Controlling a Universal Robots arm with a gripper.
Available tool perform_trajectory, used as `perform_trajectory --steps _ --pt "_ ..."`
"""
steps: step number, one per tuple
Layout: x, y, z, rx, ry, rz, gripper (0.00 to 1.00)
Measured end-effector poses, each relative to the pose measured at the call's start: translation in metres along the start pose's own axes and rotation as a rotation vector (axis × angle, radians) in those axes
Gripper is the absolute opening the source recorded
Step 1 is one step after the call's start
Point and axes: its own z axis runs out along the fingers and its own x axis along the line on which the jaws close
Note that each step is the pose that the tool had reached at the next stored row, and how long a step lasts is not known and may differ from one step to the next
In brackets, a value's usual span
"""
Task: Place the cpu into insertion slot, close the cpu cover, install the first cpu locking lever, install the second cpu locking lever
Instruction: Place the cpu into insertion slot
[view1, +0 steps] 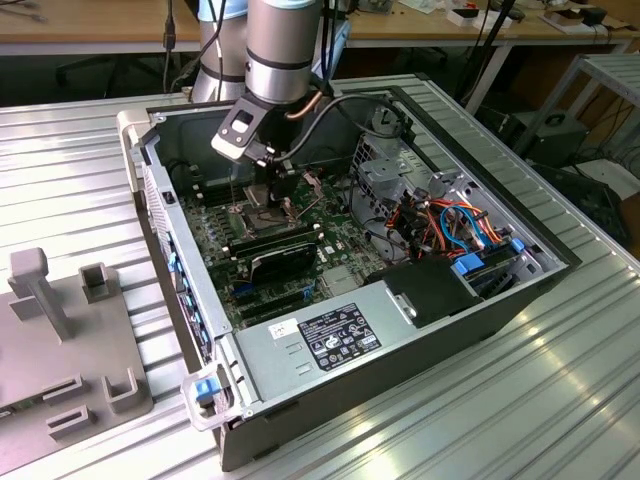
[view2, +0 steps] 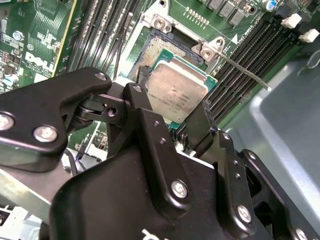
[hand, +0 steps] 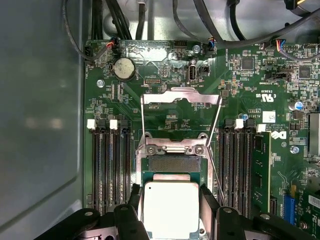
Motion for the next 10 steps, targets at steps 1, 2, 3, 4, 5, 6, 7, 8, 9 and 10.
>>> perform_trajectory --steps 1,2,3,4,5,6,7,8,9,10 --pt "0.0000 0.0000 0.0001 -0.0001 0.0001 0.000 0.55" --pt "0.0001 0.0000 0.0009 -0.0003 0.0005 0.000 0.55" --pt "0.0001 0.0000 0.0017 -0.0001 0.0002 0.000 0.55" --pt "0.0001 0.0000 0.0026 -0.0002 0.0003 0.000 0.55" --pt "0.0001 0.0000 0.0031 -0.0001 0.0002 0.000 0.55" --pt "0.0001 0.0001 0.0046 -0.0001 0.0002 0.000 0.55" --pt "0.0001 0.0002 0.0059 -0.0001 0.0002 0.000 0.55" --pt "0.0002 0.0002 0.0076 -0.0002 0.0002 0.000 0.55" --pt "0.0002 0.0002 0.0087 -0.0001 0.0002 0.000 0.55" --pt "0.0002 0.0002 0.0102 -0.0001 0.0002 0.000 0.55"
